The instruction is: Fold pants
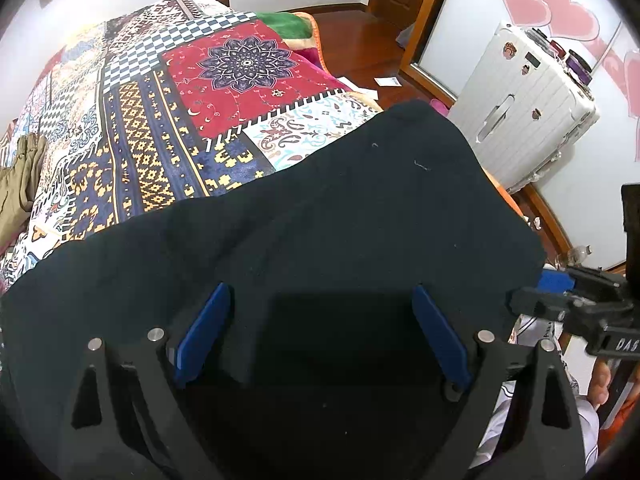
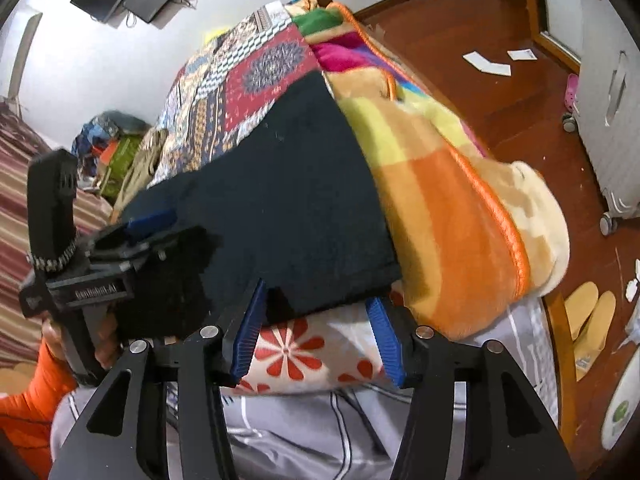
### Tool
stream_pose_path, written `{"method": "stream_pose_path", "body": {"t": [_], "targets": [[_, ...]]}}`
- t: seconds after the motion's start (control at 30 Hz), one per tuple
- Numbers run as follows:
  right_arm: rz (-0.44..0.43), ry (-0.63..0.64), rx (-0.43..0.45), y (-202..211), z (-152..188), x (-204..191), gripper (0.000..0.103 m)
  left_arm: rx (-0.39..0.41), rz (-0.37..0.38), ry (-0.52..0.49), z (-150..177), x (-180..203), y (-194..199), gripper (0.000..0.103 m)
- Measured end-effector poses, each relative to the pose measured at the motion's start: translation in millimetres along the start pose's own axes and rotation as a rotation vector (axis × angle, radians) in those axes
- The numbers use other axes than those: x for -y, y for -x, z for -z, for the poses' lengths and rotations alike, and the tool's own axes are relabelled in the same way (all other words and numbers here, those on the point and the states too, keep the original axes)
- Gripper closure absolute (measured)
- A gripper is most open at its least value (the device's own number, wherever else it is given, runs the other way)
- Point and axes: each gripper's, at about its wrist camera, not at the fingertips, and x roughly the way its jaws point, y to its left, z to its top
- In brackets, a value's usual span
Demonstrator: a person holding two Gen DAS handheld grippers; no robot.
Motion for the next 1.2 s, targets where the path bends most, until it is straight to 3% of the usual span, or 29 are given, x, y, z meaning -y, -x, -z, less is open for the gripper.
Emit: {"method": "stream_pose_path", "body": {"t": [0.17, 0.37, 0.4, 0.47, 0.53, 0.77, 0.93, 1.2], "targets": [[-0.009, 0.032, 0.045, 4, -11, -13, 0.054, 0.002, 0.001, 0.003, 0, -1, 0, 0.01], [0.015, 0.052, 0.031, -13, -18, -18, 0.056, 0.007, 0.003, 0.014, 0, -2, 2, 0.01], [0.019, 0.041, 0.037, -15, -16, -15, 0.058, 0.009, 0.003, 0.018, 0, -3, 2, 0.01], [0.035, 0.034, 0.057, -11, -17, -13, 0.077, 0.01, 0.004, 0.026, -1, -4, 5, 0.01], [0.04, 0.033, 0.078, -5, -19, -12, 0.086, 0.014, 0.013, 0.043, -1, -7, 10, 0.01], [0.025, 0.095, 0.135, 10, -27, -30, 0.088, 0.07, -0.013, 0.093, 5, -32, 45, 0.01], [0.001, 0.127, 0.183, 20, -43, -43, 0.089, 0.064, -0.061, 0.113, 21, -59, 66, 0.01], [0.01, 0.246, 0.201, 29, -52, -85, 0.089, 0.031, -0.099, 0.098, 41, -77, 54, 0.01]]}}
